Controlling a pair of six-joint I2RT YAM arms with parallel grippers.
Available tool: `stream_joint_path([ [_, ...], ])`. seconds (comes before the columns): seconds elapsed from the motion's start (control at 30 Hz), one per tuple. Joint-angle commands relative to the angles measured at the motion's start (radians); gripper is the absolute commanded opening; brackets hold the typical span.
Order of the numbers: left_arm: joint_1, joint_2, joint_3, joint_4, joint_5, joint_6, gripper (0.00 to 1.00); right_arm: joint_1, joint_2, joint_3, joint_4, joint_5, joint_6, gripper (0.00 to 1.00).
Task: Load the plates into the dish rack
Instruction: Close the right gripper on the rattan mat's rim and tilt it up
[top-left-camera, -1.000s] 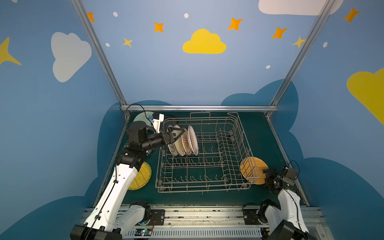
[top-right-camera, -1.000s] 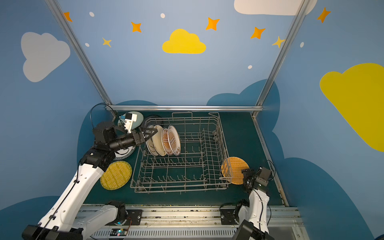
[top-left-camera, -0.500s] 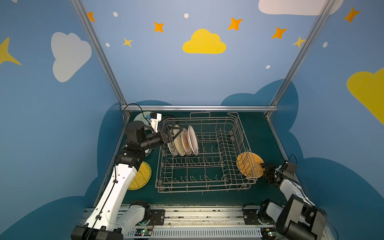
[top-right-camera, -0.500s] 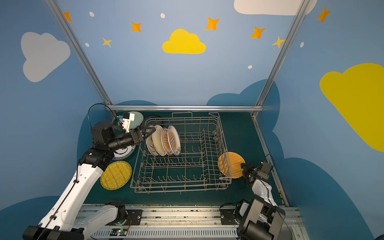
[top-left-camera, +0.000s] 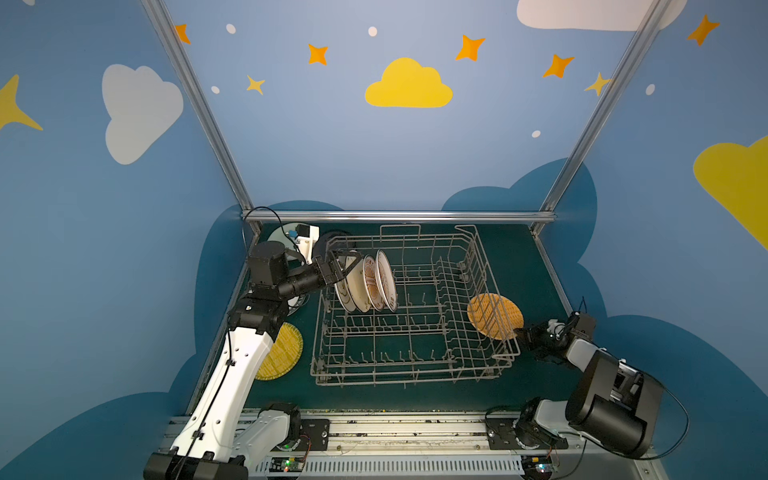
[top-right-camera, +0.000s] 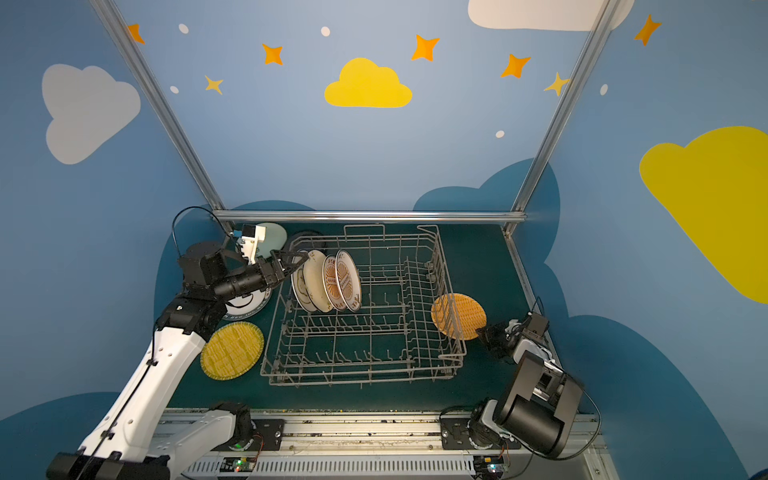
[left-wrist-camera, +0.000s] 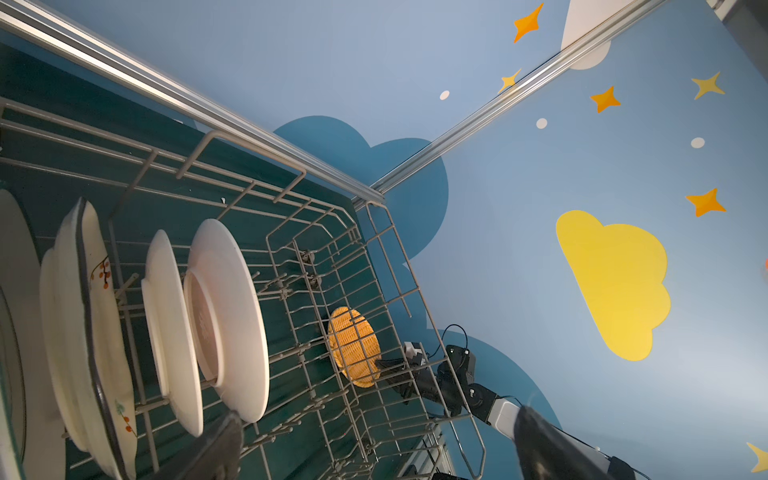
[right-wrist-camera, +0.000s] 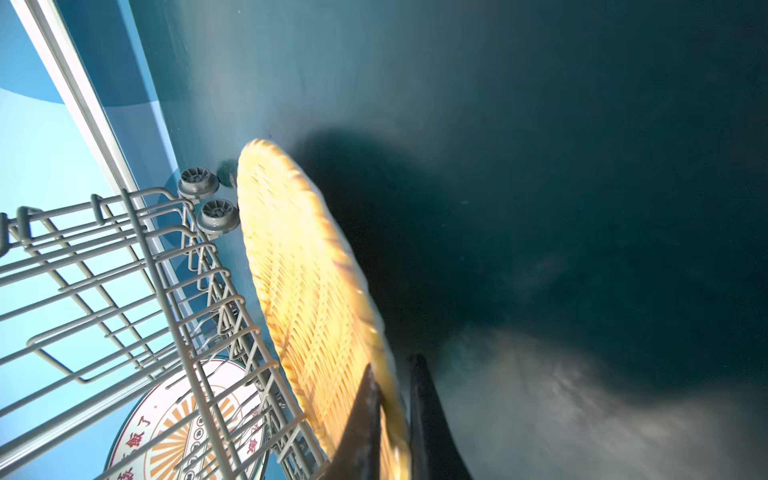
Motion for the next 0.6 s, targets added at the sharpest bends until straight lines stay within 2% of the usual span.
stream_joint_path([
  [0.0,0.003,0.002,-0.004,0.017,-0.001,0.012,1.0,-0.021,0.011,0.01,-0.139,0.104,0.016,0.0],
  [0.13,0.004,0.005,-0.004,0.014,-0.002,0.011,1.0,-0.027,-0.044,0.049,-0.221,0.175,0.009,0.0],
  [0.3,0.004,0.005,-0.003,0.014,-0.002,0.012,1.0,-0.027,-0.149,0.122,-0.36,0.364,-0.001,0.0],
  [0.43,0.004,0.005,-0.003,0.016,-0.002,0.012,1.0,-0.027,-0.23,0.196,-0.472,0.516,0.049,0.0],
  [0.57,0.003,0.005,-0.003,0.016,0.0,0.01,1.0,-0.027,-0.299,0.285,-0.554,0.581,0.104,0.0],
])
